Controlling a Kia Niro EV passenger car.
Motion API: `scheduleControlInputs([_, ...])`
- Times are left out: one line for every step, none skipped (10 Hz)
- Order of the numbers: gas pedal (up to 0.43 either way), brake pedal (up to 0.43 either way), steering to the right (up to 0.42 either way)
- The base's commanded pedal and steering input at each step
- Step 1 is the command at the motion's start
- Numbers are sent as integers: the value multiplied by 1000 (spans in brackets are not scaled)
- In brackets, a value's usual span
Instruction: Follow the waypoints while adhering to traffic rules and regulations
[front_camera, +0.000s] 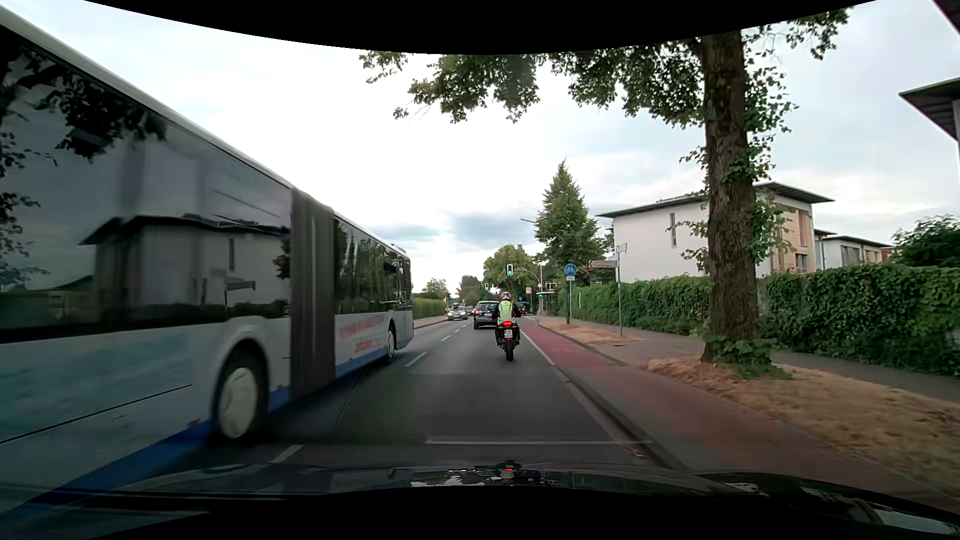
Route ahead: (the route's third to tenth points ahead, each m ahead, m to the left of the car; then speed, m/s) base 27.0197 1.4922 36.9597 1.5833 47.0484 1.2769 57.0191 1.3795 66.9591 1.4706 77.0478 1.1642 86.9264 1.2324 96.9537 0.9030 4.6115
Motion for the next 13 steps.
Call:
scheduleControlInputs([98, 0, 38])
scheduleControlInputs([118, 0, 37])
scheduleControlInputs([138, 0, 35])
scheduleControlInputs([157, 0, 32])
scheduleControlInputs([157, 0, 18])
scheduleControlInputs([157, 0, 5])
scheduleControlInputs([157, 0, -10])
scheduleControlInputs([169, 0, -13])
scheduleControlInputs([169, 0, -11])
scheduleControlInputs([169, 0, -10])
scheduleControlInputs([169, 0, -9])
scheduleControlInputs([169, 0, -8])
scheduleControlInputs([169, 0, -8])
